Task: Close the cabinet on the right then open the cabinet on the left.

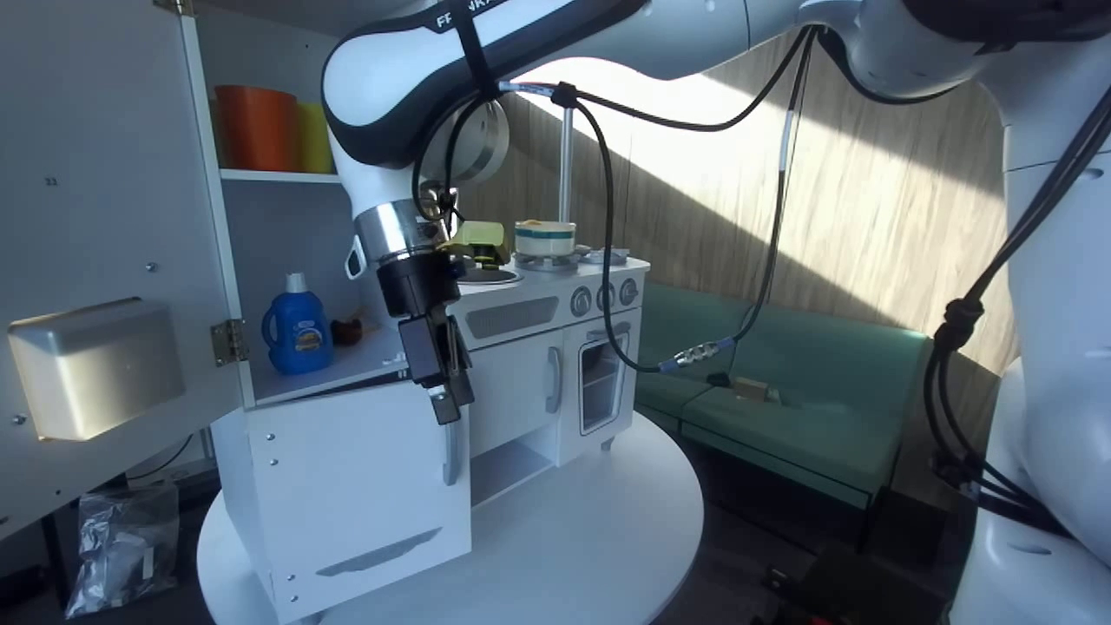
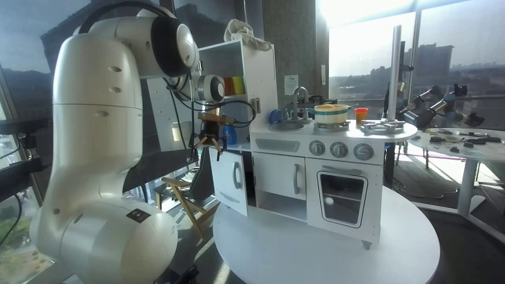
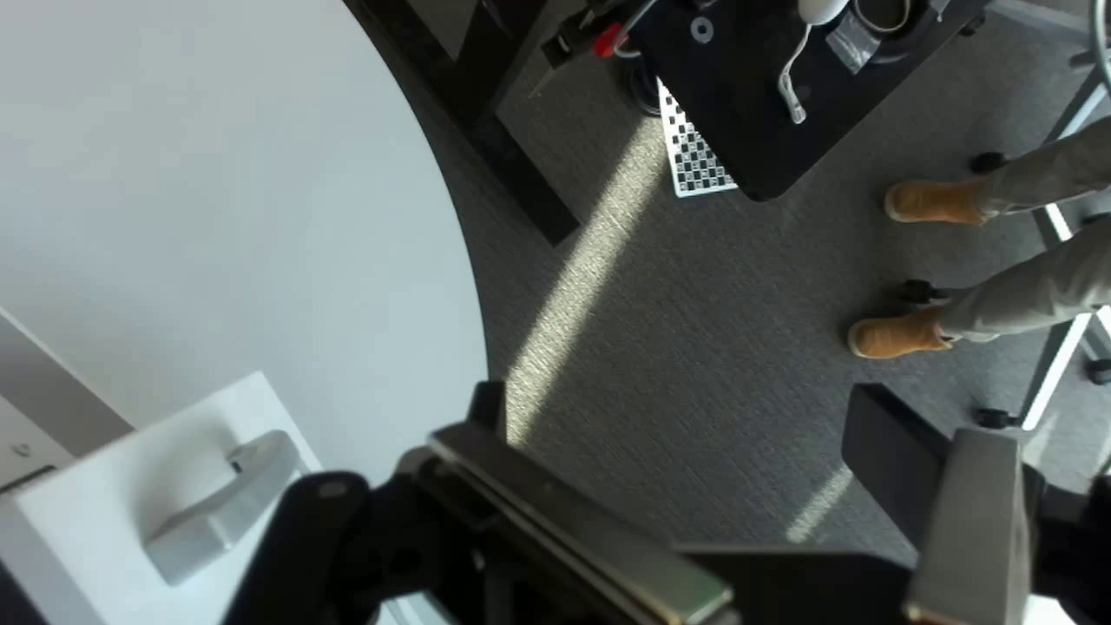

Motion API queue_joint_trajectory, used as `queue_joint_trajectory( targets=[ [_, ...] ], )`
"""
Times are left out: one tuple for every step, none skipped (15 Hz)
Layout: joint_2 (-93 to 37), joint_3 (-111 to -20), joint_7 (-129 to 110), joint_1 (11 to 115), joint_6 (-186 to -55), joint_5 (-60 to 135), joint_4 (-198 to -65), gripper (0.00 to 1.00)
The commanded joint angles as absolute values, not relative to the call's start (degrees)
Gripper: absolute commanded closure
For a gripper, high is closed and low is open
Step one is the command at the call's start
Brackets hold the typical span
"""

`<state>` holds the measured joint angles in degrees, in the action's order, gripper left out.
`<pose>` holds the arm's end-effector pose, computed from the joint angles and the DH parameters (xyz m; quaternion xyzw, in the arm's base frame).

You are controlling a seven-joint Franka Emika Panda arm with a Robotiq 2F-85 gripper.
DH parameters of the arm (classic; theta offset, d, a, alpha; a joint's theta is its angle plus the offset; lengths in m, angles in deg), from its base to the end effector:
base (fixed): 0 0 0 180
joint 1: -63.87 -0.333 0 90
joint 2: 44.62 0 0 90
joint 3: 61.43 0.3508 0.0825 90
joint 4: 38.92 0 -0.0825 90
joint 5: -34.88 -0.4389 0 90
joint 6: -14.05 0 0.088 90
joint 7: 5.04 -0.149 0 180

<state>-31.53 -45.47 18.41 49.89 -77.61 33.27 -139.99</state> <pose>0.5371 0.3054 0.3858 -0.8763 -0.4401 0.1930 0.0341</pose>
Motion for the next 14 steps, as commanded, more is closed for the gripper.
queue_joint_trajectory(
  targets=[
    [-30.0, -47.1, 8.7, 49.0, -74.5, 39.2, -135.5, 0.00],
    [-29.9, -47.7, 6.9, 49.1, -76.0, 41.6, -135.8, 0.00],
    [-29.7, -48.1, 4.4, 49.0, -75.7, 43.6, -135.6, 0.00],
    [-29.6, -48.5, 3.3, 49.1, -76.6, 45.2, -136.1, 0.00],
    [-29.6, -48.8, 2.2, 49.2, -77.6, 46.8, -136.6, 0.00],
    [-29.4, -49.1, 1.3, 49.2, -78.2, 48.3, -136.9, 0.00],
    [-29.2, -49.4, 0.4, 49.3, -79.4, 49.3, -137.1, 0.00],
    [-29.3, -49.5, 0.4, 49.5, -82.1, 49.7, -137.7, 0.00],
    [-29.0, -49.6, 0.4, 49.6, -83.5, 50.1, -137.7, 0.00],
    [-28.9, -49.6, 1.2, 49.8, -85.7, 49.9, -138.0, 0.00],
    [-28.9, -49.7, 1.7, 50.0, -88.1, 49.6, -138.4, 0.00],
    [-29.0, -49.6, 2.9, 50.3, -91.3, 49.1, -138.9, 0.00],
    [-29.0, -49.7, 2.9, 50.3, -94.0, 49.8, -139.3, 0.00],
    [-28.8, -50.0, 2.9, 50.0, -95.3, 51.2, -139.3, 0.00]
  ],
)
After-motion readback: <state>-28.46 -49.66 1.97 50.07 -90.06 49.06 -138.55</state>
